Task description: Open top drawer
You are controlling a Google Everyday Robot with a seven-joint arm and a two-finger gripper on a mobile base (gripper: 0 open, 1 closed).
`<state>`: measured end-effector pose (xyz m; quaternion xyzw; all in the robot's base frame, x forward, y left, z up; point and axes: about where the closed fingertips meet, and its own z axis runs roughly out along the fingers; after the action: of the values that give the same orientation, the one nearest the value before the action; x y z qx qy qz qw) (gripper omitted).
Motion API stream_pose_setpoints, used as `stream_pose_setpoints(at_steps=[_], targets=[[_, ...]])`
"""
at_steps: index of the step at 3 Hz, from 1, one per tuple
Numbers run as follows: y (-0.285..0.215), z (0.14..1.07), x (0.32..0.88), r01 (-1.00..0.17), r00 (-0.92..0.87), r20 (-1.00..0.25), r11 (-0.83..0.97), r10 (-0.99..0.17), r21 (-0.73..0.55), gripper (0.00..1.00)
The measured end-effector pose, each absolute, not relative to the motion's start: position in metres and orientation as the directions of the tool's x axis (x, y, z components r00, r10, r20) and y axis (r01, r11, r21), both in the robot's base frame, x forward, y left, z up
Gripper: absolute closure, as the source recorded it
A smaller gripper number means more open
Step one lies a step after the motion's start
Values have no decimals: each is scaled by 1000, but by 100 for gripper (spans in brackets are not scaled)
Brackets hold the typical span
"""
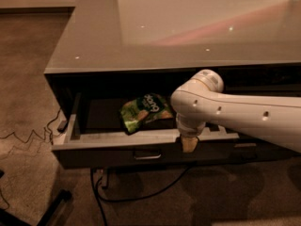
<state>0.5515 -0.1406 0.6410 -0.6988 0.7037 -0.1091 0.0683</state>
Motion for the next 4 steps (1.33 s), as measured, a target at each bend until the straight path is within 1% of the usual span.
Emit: stream_pose_setpoints(at_steps=[1, 2, 4], targets=[[-138, 641, 549, -969, -14, 56, 0, -998, -249, 87], [-138, 641, 549, -969, -14, 56, 0, -998, -249, 48], [-138, 641, 549, -969, -14, 56, 0, -998, -249, 2]])
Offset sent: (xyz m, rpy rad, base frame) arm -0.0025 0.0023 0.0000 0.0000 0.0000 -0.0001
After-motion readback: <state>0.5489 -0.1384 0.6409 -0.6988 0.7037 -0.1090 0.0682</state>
